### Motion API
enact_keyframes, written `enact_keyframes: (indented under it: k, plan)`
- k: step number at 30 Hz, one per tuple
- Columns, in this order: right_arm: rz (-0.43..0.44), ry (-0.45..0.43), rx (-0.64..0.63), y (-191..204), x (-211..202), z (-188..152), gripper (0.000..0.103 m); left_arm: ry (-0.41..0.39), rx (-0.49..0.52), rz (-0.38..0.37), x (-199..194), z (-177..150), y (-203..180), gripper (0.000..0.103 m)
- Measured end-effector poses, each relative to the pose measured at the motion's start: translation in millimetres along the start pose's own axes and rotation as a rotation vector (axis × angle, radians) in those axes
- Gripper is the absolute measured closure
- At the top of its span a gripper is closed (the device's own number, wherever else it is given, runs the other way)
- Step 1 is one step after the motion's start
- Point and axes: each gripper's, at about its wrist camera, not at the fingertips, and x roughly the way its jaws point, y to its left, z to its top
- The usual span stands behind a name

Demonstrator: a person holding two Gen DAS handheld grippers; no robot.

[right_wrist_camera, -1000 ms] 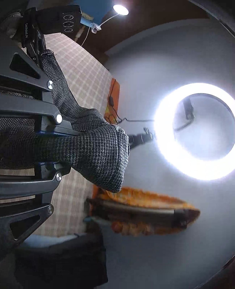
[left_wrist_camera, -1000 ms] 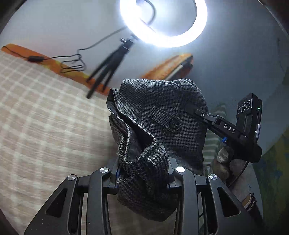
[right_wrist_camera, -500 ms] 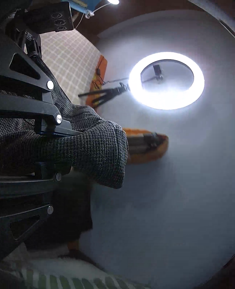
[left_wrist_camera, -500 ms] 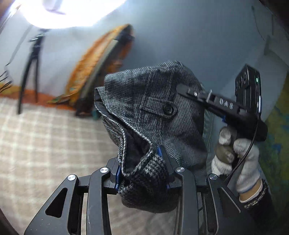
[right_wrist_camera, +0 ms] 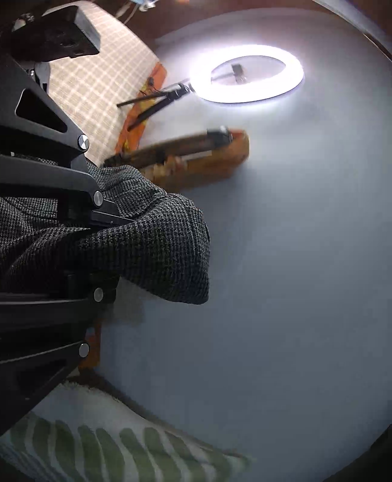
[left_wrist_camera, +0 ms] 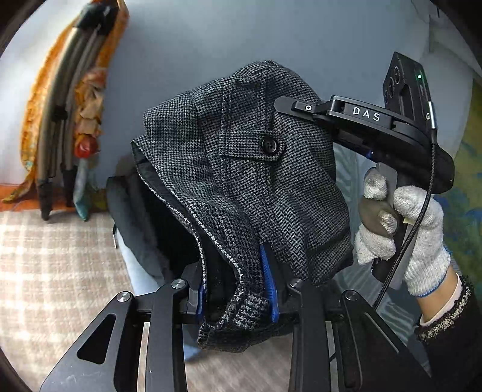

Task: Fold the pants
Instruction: 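Lift the folded trousers with both grippers and carry them toward the clothes stack, then lower the trousers onto the folded clothes stack and open both grippers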

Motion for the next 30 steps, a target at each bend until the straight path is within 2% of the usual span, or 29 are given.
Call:
enact_keyframes:
  k: [3, 8, 10, 11, 13, 14, 15, 16, 17, 19, 20, 26, 28, 30]
  plan:
    - [0.034, -0.005, 0.026, -22.4, 20.4, -12.3, 0.085, 0.025, -0.009, 0.019, 18.1, -6.1, 2.3, 0.075]
    - [0.039, 0.067, 0.025, -43.6, 61.0, -34.8, 0.085, 0.048, -0.032, 0.029, 34.7, -19.6, 15.1, 0.075]
    - [0.04, 0.076, 0.041, -53.2, 71.1, -41.0, 0.081, 0.046, -0.029, 0.024, 34.3, -21.5, 14.6, 0.075]
    - [0.042, 0.082, 0.078, -63.1, 75.7, -43.4, 0.077, 0.052, -0.033, 0.016, 33.2, -21.7, 14.5, 0.074]
    - [-0.013, 0.097, 0.119, -74.5, 79.9, -45.5, 0.057, 0.071, -0.032, 0.007, 33.1, -20.7, 12.7, 0.072]
    - [-0.079, 0.113, 0.129, -82.3, 83.2, -47.3, 0.051, 0.075, -0.031, 0.006, 32.1, -19.6, 14.0, 0.07]
    - [-0.138, 0.134, 0.133, -88.1, 86.2, -46.3, 0.037, 0.076, -0.025, 0.012, 29.0, -18.4, 14.0, 0.069]
    - [-0.211, 0.159, 0.133, -92.9, 89.0, -47.4, 0.032, 0.072, -0.015, 0.018, 23.2, -18.6, 12.9, 0.068]
    - [-0.275, 0.177, 0.131, -95.4, 89.7, -48.4, 0.031, 0.069, -0.001, 0.027, 18.7, -17.9, 10.4, 0.066]
    - [-0.323, 0.176, 0.143, -98.6, 83.7, -49.9, 0.032, 0.064, 0.02, 0.044, 7.5, -18.0, 4.1, 0.058]
    - [-0.324, 0.16, 0.153, -98.3, 78.3, -50.5, 0.032, 0.061, 0.033, 0.058, 2.4, -17.9, 3.0, 0.055]
    - [-0.365, 0.132, 0.157, -81.6, 50.5, -52.6, 0.032, 0.07, 0.051, 0.092, -18.4, -13.5, 14.9, 0.055]
    - [-0.363, 0.119, 0.166, -71.8, 39.0, -52.4, 0.027, 0.061, 0.074, 0.109, -29.1, -12.3, 10.9, 0.055]
    - [-0.367, 0.104, 0.167, -65.6, 24.4, -50.9, 0.024, 0.059, 0.091, 0.122, -36.7, -13.0, 10.1, 0.049]
